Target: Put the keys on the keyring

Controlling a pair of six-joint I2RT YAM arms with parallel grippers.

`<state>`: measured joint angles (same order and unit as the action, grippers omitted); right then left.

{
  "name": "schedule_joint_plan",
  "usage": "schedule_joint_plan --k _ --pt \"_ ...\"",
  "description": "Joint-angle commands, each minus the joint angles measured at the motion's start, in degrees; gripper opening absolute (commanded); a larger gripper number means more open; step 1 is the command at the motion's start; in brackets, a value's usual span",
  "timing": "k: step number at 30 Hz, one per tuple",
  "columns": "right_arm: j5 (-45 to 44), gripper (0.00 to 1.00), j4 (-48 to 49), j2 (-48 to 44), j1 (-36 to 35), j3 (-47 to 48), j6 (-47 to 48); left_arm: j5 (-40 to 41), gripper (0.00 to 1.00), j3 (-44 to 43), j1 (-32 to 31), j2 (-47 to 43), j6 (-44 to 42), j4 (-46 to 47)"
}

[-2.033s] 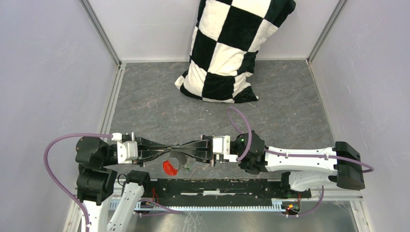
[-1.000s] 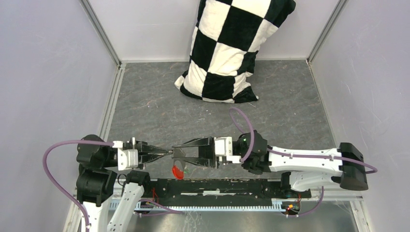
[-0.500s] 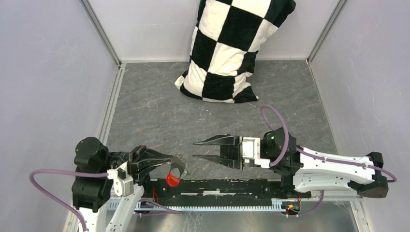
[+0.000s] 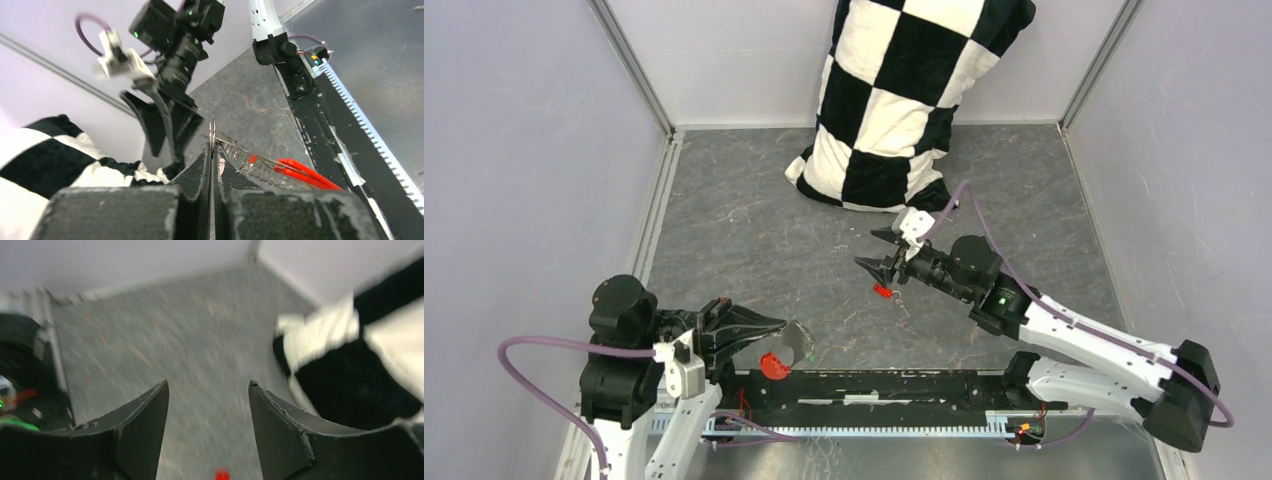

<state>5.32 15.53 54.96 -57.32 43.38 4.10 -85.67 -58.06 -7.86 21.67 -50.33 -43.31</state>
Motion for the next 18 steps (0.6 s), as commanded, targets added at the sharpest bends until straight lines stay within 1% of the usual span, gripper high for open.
schedule_joint_plan --k 1,4,6,8,13,16,18 --pt "2.20 0.66 -6.30 2.65 8.16 -9.20 -6.62 -1.50 0.02 1.48 0.04 2.17 2.18 0.11" --pt "4.86 0.65 -6.69 4.25 13.32 -14.02 -5.36 -0.95 0.02 1.70 0.04 2.41 3.91 0.20" --pt "9.73 0.64 -4.07 4.37 15.18 -17.85 -1.53 -1.04 0.02 2.08 0.04 2.37 5.80 0.32" --pt "12.85 0.63 -2.76 5.21 17.22 -19.75 1.01 -1.67 0.02 2.76 0.04 2.13 7.21 0.36" --pt "23.23 0.61 -2.26 10.54 23.87 -20.25 4.80 -2.52 0.02 4.66 0.04 1.75 7.92 0.40" --pt "28.54 0.59 -2.18 14.98 27.70 -19.74 4.33 -2.24 0.02 4.74 0.04 1.29 8.17 0.48" --pt "31.12 0.58 -0.55 17.39 28.61 -19.89 4.08 -2.22 0.02 4.88 0.04 0.83 8.60 0.46"
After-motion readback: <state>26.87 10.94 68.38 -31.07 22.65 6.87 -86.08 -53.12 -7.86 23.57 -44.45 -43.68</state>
